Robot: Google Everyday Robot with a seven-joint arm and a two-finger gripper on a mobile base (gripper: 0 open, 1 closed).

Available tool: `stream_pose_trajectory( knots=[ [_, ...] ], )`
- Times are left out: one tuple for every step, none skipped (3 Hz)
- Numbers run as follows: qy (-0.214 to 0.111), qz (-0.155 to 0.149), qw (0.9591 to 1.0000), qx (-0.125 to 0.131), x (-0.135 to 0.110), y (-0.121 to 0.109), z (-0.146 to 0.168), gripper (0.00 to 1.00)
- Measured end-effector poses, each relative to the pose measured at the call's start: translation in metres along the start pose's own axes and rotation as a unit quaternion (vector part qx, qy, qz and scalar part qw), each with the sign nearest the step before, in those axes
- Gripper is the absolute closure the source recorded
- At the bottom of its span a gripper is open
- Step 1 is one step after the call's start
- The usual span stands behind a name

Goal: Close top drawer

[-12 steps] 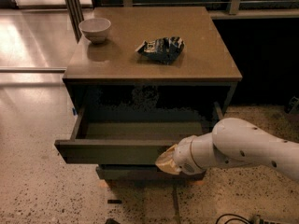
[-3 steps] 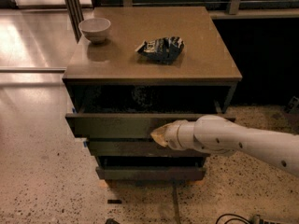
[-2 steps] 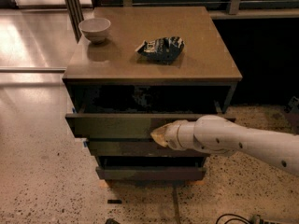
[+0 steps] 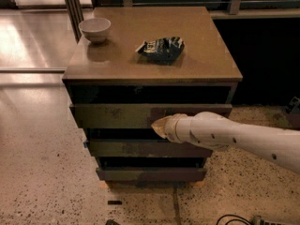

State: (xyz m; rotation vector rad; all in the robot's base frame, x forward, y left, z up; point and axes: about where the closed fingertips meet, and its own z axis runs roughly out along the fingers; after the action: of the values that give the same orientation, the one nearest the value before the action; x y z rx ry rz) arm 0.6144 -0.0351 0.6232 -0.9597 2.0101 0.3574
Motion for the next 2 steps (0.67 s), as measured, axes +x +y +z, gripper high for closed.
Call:
stream_pose_trajectory(
  knots=[
    [0.000, 0.000, 1.0000, 0.000, 0.000, 0.000, 0.000, 1.00],
    [-0.009, -0.013, 0.9997, 0.018, -0.008, -0.014, 0.010, 1.00]
  ],
)
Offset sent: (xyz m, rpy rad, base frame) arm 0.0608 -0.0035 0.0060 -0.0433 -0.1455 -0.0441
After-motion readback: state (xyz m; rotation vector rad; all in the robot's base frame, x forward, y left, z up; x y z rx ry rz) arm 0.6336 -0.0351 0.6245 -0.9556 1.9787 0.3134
